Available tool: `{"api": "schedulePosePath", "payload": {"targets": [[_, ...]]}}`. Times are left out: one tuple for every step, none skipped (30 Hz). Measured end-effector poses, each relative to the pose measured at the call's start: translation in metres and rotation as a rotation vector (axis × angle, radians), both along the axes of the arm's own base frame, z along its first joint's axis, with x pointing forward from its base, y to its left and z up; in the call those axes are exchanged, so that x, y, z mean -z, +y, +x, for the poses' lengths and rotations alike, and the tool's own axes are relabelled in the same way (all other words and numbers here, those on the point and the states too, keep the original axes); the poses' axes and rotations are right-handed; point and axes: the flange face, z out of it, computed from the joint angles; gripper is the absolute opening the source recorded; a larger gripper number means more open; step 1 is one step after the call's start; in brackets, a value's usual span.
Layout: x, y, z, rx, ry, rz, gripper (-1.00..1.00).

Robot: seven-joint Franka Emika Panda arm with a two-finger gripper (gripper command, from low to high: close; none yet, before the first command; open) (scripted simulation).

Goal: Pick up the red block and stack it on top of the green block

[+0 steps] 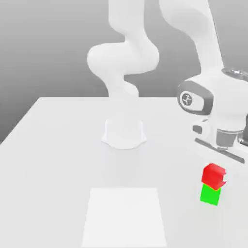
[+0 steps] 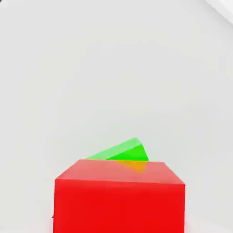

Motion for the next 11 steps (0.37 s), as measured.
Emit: {"api": "schedulePosePath", "payload": {"targets": [[0.000, 0.000, 0.000, 0.000, 0.000, 0.000, 1.00], [0.000, 0.000, 0.000, 0.000, 0.000, 0.000, 1.00], [0.000, 0.000, 0.000, 0.000, 0.000, 0.000, 1.00], [0.004, 0.000, -0.001, 0.000, 0.001, -0.001, 1.00], [0.001, 0.000, 0.000, 0.001, 0.001, -0.001, 1.00], [-0.006, 0.000, 0.001, 0.002, 0.000, 0.000, 1.00], [-0.014, 0.000, 0.001, 0.003, -0.001, 0.000, 1.00], [-0.023, 0.000, 0.002, 0.003, -0.001, 0.000, 1.00], [-0.032, 0.001, 0.001, 0.001, -0.001, 0.000, 1.00], [-0.041, 0.001, 0.001, 0.000, -0.001, 0.000, 1.00], [-0.049, 0.001, 0.000, -0.002, 0.000, -0.001, 1.00]]}}
